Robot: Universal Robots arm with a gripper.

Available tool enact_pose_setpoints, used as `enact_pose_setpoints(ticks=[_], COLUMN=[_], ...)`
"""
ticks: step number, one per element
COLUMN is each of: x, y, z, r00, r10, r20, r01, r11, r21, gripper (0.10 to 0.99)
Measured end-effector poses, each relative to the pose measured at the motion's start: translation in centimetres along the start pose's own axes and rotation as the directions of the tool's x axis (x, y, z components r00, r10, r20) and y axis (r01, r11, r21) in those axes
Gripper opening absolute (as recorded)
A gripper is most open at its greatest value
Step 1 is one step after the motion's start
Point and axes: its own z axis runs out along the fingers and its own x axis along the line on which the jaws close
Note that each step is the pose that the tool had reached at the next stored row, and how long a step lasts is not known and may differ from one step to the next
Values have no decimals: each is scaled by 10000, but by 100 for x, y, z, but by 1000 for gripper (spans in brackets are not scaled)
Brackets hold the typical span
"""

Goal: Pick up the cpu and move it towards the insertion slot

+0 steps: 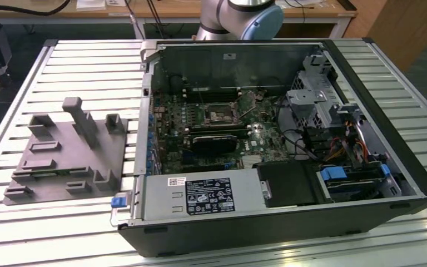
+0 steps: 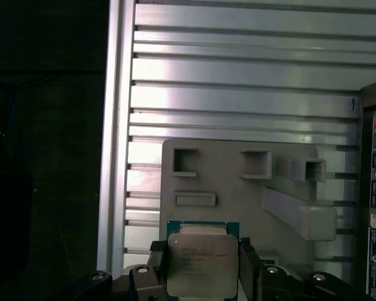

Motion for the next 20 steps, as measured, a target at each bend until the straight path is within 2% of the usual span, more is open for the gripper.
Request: enact_pose_setpoints(ticks=[9, 20], x=[0, -1], y=[19, 44], z=[-121, -351], r00=[10000, 10000], r10=[0, 0], r20=[-1, -1], r01=[0, 0], r11=[10000, 10000], r21=[37, 62], gripper=[545, 545])
